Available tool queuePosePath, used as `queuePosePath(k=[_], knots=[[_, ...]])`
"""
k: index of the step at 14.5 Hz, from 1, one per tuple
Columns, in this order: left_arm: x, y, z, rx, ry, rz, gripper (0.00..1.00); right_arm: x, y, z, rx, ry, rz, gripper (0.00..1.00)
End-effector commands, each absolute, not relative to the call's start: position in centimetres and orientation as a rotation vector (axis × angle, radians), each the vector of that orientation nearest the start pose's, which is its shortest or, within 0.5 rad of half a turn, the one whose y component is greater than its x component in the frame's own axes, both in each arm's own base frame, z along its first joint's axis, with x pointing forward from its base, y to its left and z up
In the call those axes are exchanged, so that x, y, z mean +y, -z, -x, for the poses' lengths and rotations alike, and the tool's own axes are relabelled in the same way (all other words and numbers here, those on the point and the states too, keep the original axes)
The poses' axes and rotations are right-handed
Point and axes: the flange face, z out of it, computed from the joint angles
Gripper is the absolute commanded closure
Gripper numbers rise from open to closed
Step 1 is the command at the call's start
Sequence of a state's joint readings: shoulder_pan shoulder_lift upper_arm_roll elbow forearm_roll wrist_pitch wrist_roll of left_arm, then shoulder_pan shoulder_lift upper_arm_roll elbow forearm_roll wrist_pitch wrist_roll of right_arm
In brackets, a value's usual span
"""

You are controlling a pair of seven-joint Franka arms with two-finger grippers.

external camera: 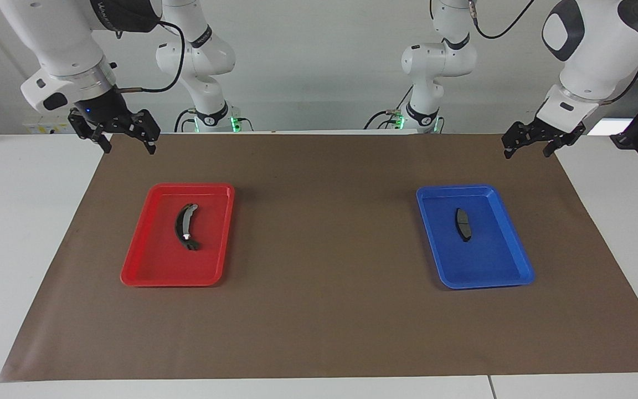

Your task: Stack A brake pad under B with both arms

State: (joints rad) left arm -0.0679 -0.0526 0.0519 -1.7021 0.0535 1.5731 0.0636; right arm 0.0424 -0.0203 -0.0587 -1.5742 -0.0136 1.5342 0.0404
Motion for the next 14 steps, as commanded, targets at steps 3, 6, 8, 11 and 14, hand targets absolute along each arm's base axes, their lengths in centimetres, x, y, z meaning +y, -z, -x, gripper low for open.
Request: queuePosePath(k=[3, 6, 8, 11, 14], knots=[[-0.1, -59.3, -53.1, 0.131, -0.137, 3.078, 0.01, -1.0, -63.2, -54.0, 0.117, -0.021, 3.159, 0.0], [-0.1, -59.0, -53.2, 0.131, -0.109, 3.079, 0.02, -1.0, -63.4, -54.2, 0.122, 0.001, 3.159, 0.0], [-0.5, -58.3, -53.5, 0.151, -0.01, 3.079, 0.02, -1.0, -63.5, -54.4, 0.121, 0.03, 3.157, 0.0], [-1.0, -55.6, -53.7, 0.18, 0.057, 3.078, 0.02, -1.5, -63.3, -54.4, 0.133, 0.025, 3.153, 0.0], [-1.6, -51.7, -53.6, 0.211, 0.086, 3.078, 0.02, -1.6, -63.3, -54.3, 0.128, 0.017, 3.152, 0.0]])
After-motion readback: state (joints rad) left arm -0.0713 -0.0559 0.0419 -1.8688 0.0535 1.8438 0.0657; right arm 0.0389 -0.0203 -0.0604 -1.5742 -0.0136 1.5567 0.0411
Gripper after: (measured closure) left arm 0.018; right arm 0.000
